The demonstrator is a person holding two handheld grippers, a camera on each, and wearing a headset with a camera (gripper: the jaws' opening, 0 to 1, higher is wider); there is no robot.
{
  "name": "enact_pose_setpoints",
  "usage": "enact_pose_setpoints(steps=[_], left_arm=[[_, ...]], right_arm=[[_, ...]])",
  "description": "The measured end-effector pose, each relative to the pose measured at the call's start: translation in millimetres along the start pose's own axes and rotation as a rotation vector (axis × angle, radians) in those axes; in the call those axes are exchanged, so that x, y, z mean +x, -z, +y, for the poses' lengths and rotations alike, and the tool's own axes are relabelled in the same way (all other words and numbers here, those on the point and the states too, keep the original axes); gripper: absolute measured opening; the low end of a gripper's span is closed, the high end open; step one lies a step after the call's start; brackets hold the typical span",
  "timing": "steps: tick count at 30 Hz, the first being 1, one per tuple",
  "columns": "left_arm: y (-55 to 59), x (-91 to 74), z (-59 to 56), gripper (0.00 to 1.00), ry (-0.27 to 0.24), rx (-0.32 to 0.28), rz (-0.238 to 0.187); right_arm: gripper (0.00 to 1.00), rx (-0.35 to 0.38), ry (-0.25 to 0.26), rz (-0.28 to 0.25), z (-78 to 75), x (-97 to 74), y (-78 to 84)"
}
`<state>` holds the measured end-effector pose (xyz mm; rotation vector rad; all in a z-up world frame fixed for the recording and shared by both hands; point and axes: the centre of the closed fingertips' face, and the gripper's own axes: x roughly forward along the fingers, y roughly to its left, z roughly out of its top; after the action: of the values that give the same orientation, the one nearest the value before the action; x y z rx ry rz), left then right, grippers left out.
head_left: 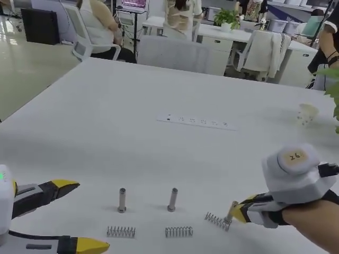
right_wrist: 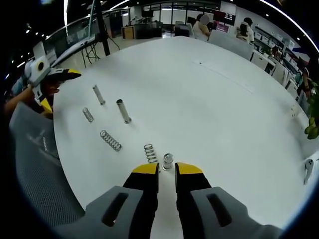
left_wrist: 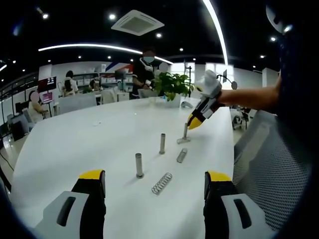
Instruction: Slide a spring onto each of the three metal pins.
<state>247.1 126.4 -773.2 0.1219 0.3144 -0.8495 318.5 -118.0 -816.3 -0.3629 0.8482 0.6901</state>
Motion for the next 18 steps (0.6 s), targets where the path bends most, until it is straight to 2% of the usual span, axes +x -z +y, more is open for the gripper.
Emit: enact_pose_setpoints(steps=[12,18], left_arm=[[1.0,-0.1,-1.1,0.77,0.001,-0.004,0.001],[2.3,-0.7,-1.6,0.77,0.001,-0.007,0.006]], right_arm=[[0.11,-0.016,-0.04,0.029,10.9,3.7,17.6],[0.14,-0.053,-0.077,0.035,19.1,11.0,21.1]])
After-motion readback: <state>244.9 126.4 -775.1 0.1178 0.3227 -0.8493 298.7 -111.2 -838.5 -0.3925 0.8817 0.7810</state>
